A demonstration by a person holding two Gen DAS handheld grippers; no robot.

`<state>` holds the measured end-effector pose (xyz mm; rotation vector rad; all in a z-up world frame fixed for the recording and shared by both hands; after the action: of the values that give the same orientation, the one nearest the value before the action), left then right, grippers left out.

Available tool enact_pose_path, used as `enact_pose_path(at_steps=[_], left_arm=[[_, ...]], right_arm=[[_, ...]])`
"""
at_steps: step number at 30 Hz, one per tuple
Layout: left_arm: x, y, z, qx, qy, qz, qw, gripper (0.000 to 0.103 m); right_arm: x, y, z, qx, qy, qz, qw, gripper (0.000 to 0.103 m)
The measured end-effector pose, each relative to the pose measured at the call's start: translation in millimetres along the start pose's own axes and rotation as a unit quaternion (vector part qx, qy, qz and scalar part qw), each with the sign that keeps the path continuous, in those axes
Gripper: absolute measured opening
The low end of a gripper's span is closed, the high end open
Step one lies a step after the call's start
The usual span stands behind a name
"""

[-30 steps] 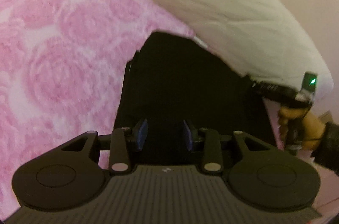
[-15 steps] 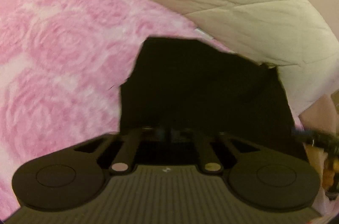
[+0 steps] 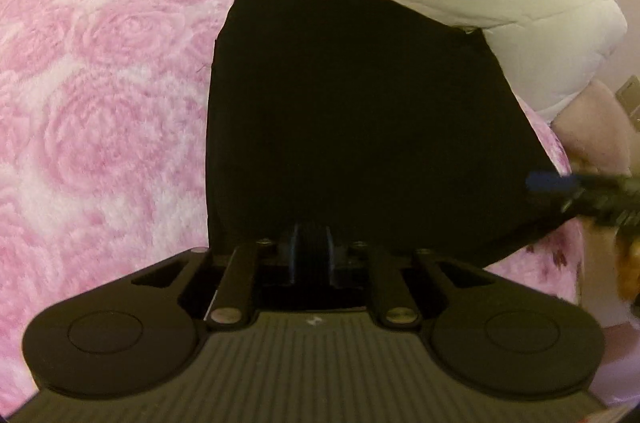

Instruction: Fold clothes

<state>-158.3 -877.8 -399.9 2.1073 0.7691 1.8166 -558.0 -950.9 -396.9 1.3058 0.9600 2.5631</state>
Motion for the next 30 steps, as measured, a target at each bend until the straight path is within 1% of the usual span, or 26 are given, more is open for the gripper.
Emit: enact_pose_path(at_steps=[2,3,4,5,6,7,8,9,10,11,14,16,19,21,24,26,30], left_arm=[[6.3,1.8,-5.4,-0.002,0.010,0.008,0.9999,0.011],[11.8,0.8,-10.0,-0.003,0.015,0.013,0.9998,0.011],[16.5,-0.7,-14.5,-0.005,0.020,0.015,0.9997,0.015],[23.4,-4.9,-22.3,-0.008,0.029,0.020,0.9994,0.029],[29.2,-9.6,-30.3,-0.007,0.043,0.024,0.9988,0.043],[33.7,-14.7,-37.9,-0.003,0.058,0.024,0.9980,0.071],[37.9,-20.2,-44.4,-0.001,0.072,0.017,0.9973,0.088],[42.0,-25.7,-50.7,0.001,0.085,0.008,0.9963,0.092],[46.2,-31.3,-56.9,0.002,0.098,-0.001,0.9952,0.099],[47.0,-35.9,-62.4,0.004,0.110,-0.003,0.9939,0.101],[43.0,-47.2,-70.5,0.005,0.127,-0.014,0.9918,0.102],[37.7,-56.7,-73.7,-0.001,0.139,-0.025,0.9900,0.102],[33.0,-77.3,-72.0,0.007,0.147,-0.030,0.9887,0.102],[33.6,-89.2,-73.3,0.008,0.134,-0.039,0.9902,0.102],[37.4,-104.4,-76.3,0.000,0.134,-0.046,0.9899,0.102],[40.5,-111.3,-76.9,-0.005,0.137,-0.041,0.9897,0.102],[62.1,-121.8,-78.7,0.000,0.137,-0.045,0.9895,0.102]], right_arm=[[-2.7,-1.7,6.7,0.027,-0.012,0.003,1.000,0.050],[0.1,1.2,12.1,0.035,-0.021,0.013,0.999,0.050],[4.1,3.4,15.2,0.034,-0.025,0.018,0.999,0.051],[11.5,4.3,17.8,0.030,-0.032,0.021,0.999,0.053],[18.8,5.1,20.5,0.026,-0.039,0.025,0.999,0.058],[25.0,3.1,25.7,0.024,-0.051,0.023,0.998,0.066],[31.3,1.2,31.0,0.022,-0.063,0.020,0.998,0.073],[37.5,-0.9,36.3,0.020,-0.075,0.018,0.997,0.087],[40.4,-6.5,41.5,0.017,-0.086,0.016,0.996,0.089],[43.4,-12.1,46.8,0.013,-0.097,0.014,0.995,0.089],[45.8,-31.4,60.0,-0.001,-0.130,0.013,0.991,0.089],[42.7,-43.6,64.4,-0.008,-0.151,-0.001,0.988,0.089],[39.5,-59.8,66.5,-0.027,-0.187,-0.014,0.982,0.089],[40.1,-69.1,69.0,-0.037,-0.202,-0.023,0.978,0.089],[39.8,-78.9,76.8,-0.037,-0.221,-0.032,0.974,0.089],[38.8,-83.8,83.0,-0.036,-0.230,-0.030,0.972,0.089],[44.3,-93.4,99.9,-0.040,-0.245,-0.026,0.968,0.089]])
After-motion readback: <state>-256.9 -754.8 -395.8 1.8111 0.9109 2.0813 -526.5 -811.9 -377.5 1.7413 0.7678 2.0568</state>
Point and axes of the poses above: each gripper's, at about its wrist camera, not at the fingertips, and x roughly against the way its jaws point, z to its left, y to its top, the point moved 2 cm from there along -x, roughly the way its jaws point, and after that the axes turned 5 degrees about y, right-handed, at the moved point
